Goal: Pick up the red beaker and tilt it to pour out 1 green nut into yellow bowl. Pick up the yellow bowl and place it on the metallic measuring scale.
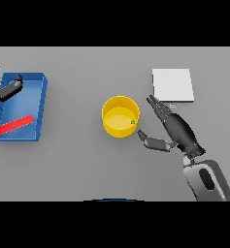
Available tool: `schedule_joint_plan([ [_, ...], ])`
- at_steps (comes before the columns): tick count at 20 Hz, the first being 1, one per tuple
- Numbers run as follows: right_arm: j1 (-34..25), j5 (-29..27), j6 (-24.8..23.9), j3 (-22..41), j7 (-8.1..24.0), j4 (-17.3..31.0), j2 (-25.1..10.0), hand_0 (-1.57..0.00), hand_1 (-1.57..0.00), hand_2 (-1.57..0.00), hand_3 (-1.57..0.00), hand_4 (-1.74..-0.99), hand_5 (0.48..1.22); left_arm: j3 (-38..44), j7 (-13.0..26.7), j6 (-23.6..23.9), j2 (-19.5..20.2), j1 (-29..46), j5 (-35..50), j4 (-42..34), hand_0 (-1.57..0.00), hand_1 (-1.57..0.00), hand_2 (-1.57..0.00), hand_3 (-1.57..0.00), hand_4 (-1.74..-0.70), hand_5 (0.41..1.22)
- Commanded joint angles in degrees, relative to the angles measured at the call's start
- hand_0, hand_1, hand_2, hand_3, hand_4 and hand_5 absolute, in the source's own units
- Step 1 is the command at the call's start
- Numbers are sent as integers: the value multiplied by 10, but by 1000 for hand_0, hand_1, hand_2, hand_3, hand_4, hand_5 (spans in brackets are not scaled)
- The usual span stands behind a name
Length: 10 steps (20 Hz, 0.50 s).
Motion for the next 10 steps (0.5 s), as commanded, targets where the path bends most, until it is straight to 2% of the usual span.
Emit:
schedule_joint_plan([
  [1, -20, 17, 14, 10, 2, 5, -16, 1, 1, 1, 1, -1282, 677, 0, 2, -3, 1, -3, -1, 4, -5, -3, -4, -3, -795, 709],
  [3, -53, 63, 30, 40, -13, 25, -41, 1, 1, 1, 1, -1278, 669, 0, 2, -1, 5, 5, 2, -4, -3, -2, -2, -2, -795, 708],
  [5, -96, 88, 57, 61, -13, 40, -57, 1, 1, 1, 1, -1276, 666, 3, 6, -2, 9, 2, 3, -6, -1, -1, -1, -1, -793, 716],
  [8, -143, 107, 88, 88, -28, 75, -64, 1, 1, 1, 1, -1271, 658, 1, 1, -2, 9, 5, 4, -12, 0, 0, 0, 0, -797, 722],
  [10, -173, 114, 102, 103, -29, 104, -54, 1, 1, 1, 1, -1274, 656, -3, 8, -1, 8, 4, 0, -12, 0, 0, 0, 0, -798, 723],
])
